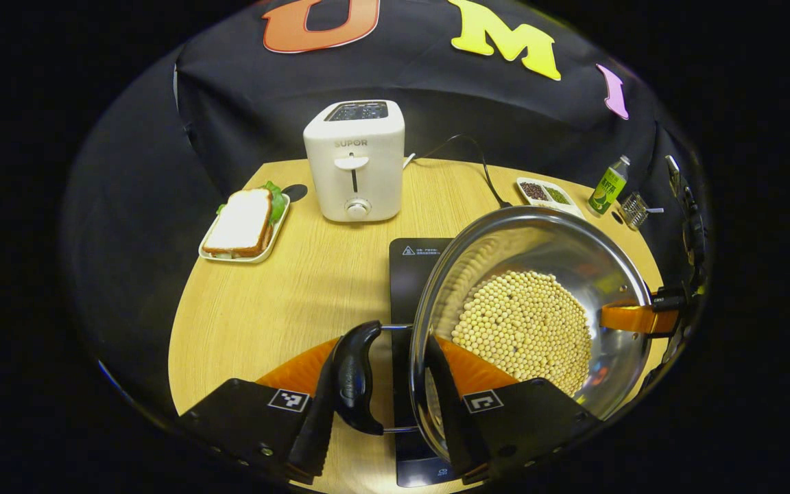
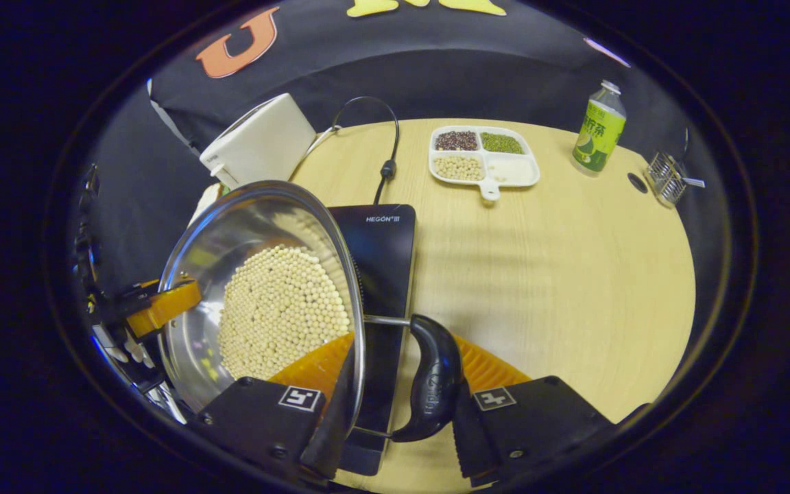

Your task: First push the handle of the pot to place it horizontally, then grasp the pot with both hands and set it on the induction cooktop.

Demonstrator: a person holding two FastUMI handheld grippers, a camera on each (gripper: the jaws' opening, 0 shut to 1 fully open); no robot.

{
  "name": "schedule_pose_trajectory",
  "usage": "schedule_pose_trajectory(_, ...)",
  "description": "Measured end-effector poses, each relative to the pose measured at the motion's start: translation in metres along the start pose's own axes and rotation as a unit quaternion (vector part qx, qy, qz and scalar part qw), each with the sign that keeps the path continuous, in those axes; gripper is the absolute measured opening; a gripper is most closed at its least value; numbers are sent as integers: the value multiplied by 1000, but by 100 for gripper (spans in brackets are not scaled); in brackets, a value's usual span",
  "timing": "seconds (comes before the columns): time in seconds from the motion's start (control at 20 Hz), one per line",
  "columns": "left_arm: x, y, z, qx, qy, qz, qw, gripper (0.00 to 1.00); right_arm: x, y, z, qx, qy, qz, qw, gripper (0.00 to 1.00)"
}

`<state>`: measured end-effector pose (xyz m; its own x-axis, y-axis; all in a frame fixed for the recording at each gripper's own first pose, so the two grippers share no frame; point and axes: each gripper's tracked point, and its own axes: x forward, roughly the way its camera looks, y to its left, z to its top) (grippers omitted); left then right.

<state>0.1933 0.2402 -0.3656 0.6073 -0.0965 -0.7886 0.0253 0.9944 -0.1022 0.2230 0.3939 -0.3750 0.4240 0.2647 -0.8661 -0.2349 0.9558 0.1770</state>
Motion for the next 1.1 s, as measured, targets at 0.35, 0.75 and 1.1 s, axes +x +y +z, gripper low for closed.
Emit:
schedule_pose_trajectory(0.35, -2, -1, 1, 9, -11, 1, 1000, 58, 1, -1, 2, -1, -7, -3, 1000, 67)
schedule_pose_trajectory(0.75, -12, 14, 5, -14, -43, 19, 999, 85, -7, -7, 11, -58, -85, -39, 994, 89)
schedule_pose_trajectory(1.1, -55, 22, 15, -11, -93, 67, 993, 97, -46, -15, 28, -95, -139, -54, 984, 91)
